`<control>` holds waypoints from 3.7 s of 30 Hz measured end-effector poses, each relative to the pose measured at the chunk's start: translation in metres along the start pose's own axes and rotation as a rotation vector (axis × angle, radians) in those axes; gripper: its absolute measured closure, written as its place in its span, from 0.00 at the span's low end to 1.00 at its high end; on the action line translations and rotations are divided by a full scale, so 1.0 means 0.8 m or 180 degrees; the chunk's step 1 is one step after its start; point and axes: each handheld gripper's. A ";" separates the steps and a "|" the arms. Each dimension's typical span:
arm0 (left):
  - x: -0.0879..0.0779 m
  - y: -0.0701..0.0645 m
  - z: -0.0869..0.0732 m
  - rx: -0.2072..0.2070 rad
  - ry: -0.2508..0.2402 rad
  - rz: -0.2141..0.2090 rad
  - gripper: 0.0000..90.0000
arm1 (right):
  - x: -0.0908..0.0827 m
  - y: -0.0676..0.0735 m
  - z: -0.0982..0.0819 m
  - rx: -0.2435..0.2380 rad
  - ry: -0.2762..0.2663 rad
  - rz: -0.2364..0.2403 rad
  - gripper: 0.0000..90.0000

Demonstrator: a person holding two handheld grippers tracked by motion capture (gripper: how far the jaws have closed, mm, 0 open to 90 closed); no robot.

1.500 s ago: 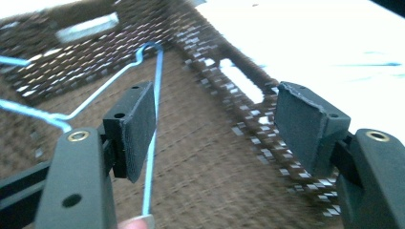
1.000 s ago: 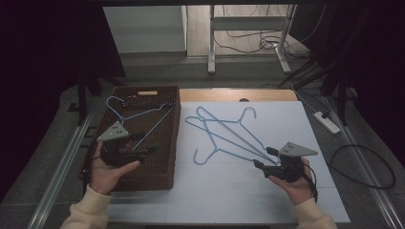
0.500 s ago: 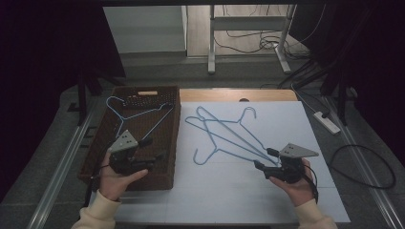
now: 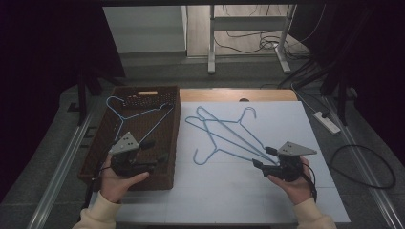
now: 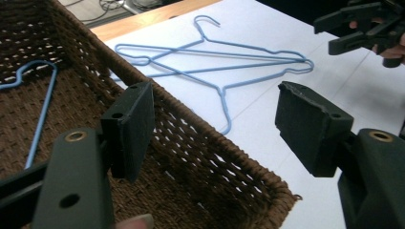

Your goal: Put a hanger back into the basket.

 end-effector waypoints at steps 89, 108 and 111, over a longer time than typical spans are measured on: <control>0.005 -0.010 -0.017 -0.0103 0.0149 -0.0103 0.34 | 0.188 0.001 0.023 -0.0893 0.2622 0.0902 0.96; 0.004 -0.024 -0.012 -0.0071 0.0132 -0.0199 0.34 | 0.179 0.016 0.034 -0.0006 0.2584 0.1020 0.97; 0.007 -0.032 -0.011 -0.0083 0.0148 -0.0261 0.35 | 0.176 0.022 0.037 0.0149 0.2535 0.1031 0.97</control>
Point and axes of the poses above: each handheld gripper's, and its own axes: x roughly forward along the jaws, z roughly out of its top, y roughly to its left, and after that the axes turned 14 degrees about -y, right-handed
